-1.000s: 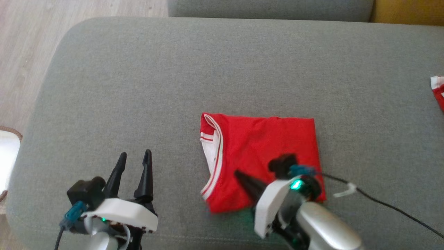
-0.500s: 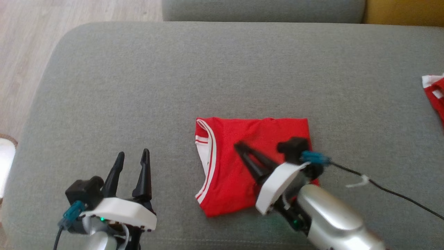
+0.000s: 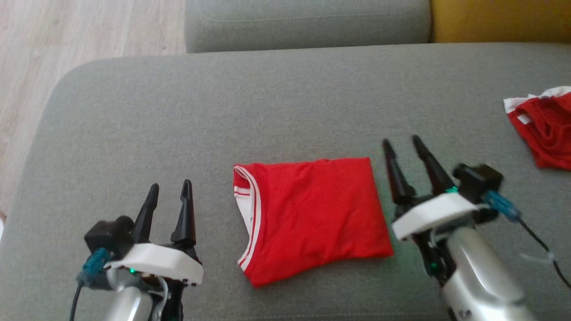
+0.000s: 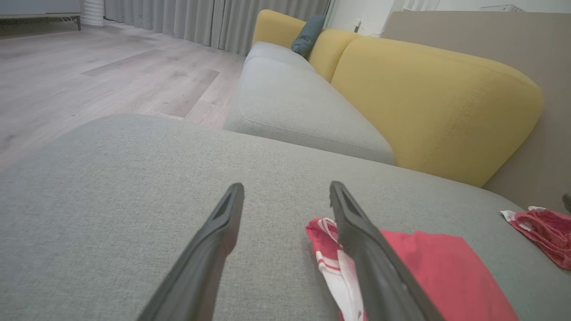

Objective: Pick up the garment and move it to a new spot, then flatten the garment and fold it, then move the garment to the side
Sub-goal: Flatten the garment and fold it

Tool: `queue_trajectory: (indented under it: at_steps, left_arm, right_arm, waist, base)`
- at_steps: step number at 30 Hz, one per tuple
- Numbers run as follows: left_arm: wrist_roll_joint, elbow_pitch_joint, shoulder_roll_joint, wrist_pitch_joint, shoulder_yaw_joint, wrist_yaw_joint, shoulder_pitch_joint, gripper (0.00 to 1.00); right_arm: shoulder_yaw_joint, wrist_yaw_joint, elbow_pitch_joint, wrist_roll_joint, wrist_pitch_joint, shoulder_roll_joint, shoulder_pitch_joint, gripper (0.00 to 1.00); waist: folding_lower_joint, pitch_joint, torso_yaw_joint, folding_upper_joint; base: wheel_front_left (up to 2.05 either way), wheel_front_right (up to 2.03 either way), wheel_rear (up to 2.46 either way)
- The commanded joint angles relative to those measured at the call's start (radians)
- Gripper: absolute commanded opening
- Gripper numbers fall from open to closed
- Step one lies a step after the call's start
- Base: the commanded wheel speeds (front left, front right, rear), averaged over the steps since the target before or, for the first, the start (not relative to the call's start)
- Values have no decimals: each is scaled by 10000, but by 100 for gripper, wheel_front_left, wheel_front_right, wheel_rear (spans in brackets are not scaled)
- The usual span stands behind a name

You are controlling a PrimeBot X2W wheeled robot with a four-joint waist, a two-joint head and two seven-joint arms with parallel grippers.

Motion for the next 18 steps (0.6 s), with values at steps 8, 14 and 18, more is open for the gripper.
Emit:
queue_trajectory:
  at_steps: [8,14,18]
  left_arm:
    - [156,-244,-231,-122,471,-16,63,100]
    - [343,-267,-334,-124,591,-59,398,100]
    - [504,-259,-390,-124,656,-102,567,100]
  right_arm:
    - [-2276,65,-2004,-2063,-135,481,1818,100]
    - [-2606,65,-2715,-2046,-136,492,2685,100]
    - [-2717,65,-2981,-2058,-127,493,3047,100]
  waist:
    - [0,-421,-126,0]
    - [0,-467,-71,0]
    - [0,-463,-83,0]
  base:
    - [0,0,0]
    - [0,0,0]
    - [0,0,0]
